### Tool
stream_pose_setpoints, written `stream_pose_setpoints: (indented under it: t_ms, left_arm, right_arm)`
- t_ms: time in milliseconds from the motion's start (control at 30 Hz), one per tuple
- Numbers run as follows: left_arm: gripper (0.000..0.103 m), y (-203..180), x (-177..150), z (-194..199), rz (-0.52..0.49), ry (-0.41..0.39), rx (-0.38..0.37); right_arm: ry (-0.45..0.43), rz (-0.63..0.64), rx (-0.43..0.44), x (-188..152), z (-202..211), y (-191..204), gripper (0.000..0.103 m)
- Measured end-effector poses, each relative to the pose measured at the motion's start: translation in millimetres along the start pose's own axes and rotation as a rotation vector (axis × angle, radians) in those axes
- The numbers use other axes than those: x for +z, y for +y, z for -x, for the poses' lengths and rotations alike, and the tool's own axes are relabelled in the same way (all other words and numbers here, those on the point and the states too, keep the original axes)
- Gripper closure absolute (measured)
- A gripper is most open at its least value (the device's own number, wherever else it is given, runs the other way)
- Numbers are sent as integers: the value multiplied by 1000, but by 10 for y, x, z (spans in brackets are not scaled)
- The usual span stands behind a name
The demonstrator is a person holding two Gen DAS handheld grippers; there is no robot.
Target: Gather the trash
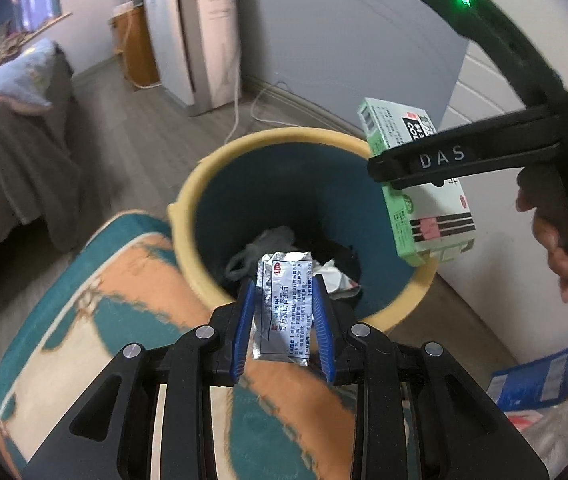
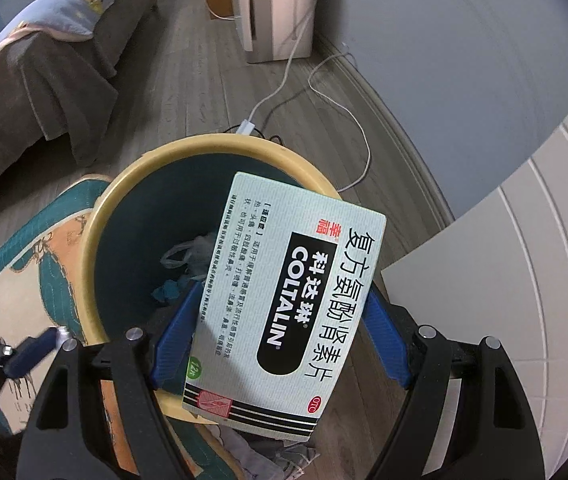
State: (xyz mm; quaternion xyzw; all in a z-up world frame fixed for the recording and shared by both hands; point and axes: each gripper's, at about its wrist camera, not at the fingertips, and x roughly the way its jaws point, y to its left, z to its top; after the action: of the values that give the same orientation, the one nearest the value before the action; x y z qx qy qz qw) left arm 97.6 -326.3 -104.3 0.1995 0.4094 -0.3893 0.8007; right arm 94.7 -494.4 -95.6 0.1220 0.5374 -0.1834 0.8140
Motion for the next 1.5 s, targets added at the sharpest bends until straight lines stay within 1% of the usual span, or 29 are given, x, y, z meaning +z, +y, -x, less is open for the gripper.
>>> stream_pose_setpoints:
  t_ms: [133,267,300,333,400,467,500,533,600,633,667,700,833,967,1100,1267,1300,1400,1500]
  left_arm:
    - [73,10,134,-180,-12,0,16]
    - [72,111,281,-331,-15,-15,34]
    - [68,138,312,-366,-16,-17,39]
    - [54,156,334,-395,-16,-18,46]
    - [37,224,350,-396,-2,-34,70]
    - [34,272,336,-376,11,-43,59]
    - [31,306,314,-381,17,-39,60]
    - [26,328,301,-376,19,-38,66]
    - [23,373,262,-366,19,-41,80]
    - [19,393,245,-353,19,-41,87]
    - [18,401,236,-356,20,-39,95]
    - [15,418,215,-351,21,-38,100]
    - [15,483,166,-305,29,-39,106]
    - [14,468,134,-217,31,-46,101]
    - [12,421,104,-90,27,-54,101]
    - [9,351,81,259,20,-87,109]
    - [7,339,77,373,26,-110,118]
    - [5,288,73,692,48,-175,139]
    - [5,226,101,971,83,-183,133]
  right_arm:
    - [4,-53,20,37,-74,-50,25]
    - [-4,-68,29,108,-129,-33,25]
    - [-6,-72,34,126,-142,-22,25]
    - [-8,-77,40,148,-159,-6,25]
    - [-11,-82,45,192,-187,21,25]
    - [-19,-82,46,243,-209,62,25]
    - [-23,-83,51,269,-226,91,25]
    - [-27,-83,60,284,-230,95,25]
    - [-36,-82,82,314,-245,149,24]
    - [-41,-79,82,323,-241,172,20]
    - [-50,-76,76,330,-234,189,15]
    - [-57,-75,71,332,-228,198,14]
    - [-51,-84,62,322,-234,185,14]
    - [-50,-81,42,303,-210,138,14]
    - [-55,-81,59,232,-72,69,14]
    - [-50,-90,91,79,300,-29,7]
    - [-64,-94,87,41,404,-48,6]
    - [-128,-61,49,-108,749,-45,6]
    - [-193,-29,55,-264,1096,-31,6]
